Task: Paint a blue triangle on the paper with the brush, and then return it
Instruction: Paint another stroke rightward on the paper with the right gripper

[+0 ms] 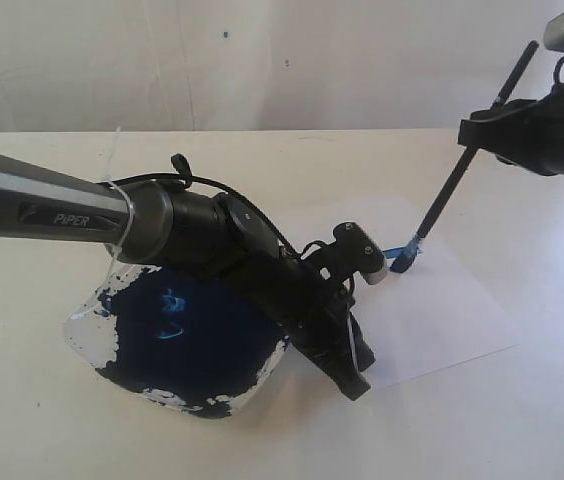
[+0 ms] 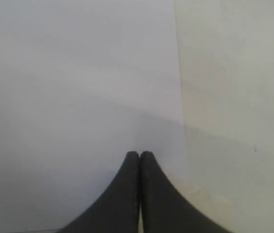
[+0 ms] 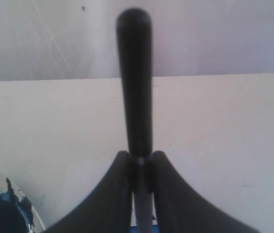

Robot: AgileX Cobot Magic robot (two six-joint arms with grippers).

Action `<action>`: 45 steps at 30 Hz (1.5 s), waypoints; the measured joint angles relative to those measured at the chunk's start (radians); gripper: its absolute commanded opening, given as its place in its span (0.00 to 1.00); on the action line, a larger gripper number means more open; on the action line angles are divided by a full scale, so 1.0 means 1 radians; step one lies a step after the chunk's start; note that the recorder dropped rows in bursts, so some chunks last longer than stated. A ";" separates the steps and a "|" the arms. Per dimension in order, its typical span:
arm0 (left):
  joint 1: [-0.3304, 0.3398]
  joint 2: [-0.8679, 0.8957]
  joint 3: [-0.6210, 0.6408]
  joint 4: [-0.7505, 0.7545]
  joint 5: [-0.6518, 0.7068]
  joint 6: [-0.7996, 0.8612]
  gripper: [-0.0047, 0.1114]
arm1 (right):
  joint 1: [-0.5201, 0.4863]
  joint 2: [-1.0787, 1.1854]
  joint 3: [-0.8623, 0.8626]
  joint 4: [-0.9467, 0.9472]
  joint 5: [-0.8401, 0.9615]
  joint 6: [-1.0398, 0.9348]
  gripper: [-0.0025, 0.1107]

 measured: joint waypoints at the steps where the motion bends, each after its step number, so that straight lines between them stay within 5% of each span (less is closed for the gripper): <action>1: 0.000 0.000 0.000 0.000 0.000 0.000 0.04 | 0.000 -0.009 0.000 -0.017 0.014 0.011 0.02; 10: 0.000 0.000 0.000 0.000 0.000 0.000 0.04 | 0.000 -0.058 0.000 -0.083 0.068 0.084 0.02; 26: 0.000 0.000 0.000 0.000 0.000 0.000 0.04 | 0.000 0.057 0.000 0.087 -0.200 -0.028 0.02; 45: 0.000 0.000 0.000 0.000 0.000 0.000 0.04 | 0.000 0.094 0.000 0.090 -0.181 -0.081 0.02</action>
